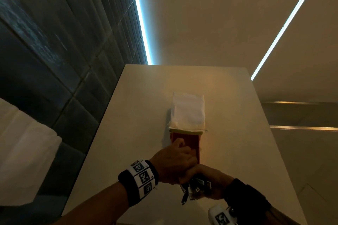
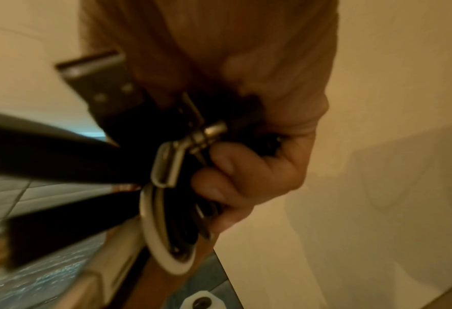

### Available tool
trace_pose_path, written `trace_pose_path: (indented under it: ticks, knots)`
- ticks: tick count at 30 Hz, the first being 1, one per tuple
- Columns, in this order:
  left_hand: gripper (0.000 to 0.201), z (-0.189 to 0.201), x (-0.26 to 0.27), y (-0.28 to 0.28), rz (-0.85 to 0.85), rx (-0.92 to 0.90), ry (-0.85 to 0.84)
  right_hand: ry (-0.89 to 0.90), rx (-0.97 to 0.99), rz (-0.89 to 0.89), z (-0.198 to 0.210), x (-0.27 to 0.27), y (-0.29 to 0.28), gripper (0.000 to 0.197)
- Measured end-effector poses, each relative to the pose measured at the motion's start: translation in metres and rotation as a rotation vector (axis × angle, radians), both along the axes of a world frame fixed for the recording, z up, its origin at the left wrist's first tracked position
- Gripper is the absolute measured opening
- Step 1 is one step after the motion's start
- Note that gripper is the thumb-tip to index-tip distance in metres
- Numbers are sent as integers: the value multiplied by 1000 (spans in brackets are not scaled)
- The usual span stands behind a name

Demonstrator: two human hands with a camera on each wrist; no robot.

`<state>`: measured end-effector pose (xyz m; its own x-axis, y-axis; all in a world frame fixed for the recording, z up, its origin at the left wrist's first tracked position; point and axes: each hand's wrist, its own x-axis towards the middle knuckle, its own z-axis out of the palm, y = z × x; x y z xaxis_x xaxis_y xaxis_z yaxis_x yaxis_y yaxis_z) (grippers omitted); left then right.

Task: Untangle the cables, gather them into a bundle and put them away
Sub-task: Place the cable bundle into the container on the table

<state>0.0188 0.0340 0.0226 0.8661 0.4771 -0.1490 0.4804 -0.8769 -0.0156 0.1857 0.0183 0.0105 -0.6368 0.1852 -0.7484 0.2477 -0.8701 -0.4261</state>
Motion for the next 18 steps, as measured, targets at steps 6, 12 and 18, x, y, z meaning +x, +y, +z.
trace_pose_path:
  ticks: [6, 12, 18]
  knots:
    - [92, -10, -16, 6, 589, -46, -74, 4, -47, -193, -12, 1, 2, 27]
    - [78, -71, -30, -9, 1292, -503, -358, 105, -188, -433, -59, -6, 22, 36]
    - [59, -113, -14, -11, 1446, -602, -457, 216, -295, -537, -89, -18, 47, 75]
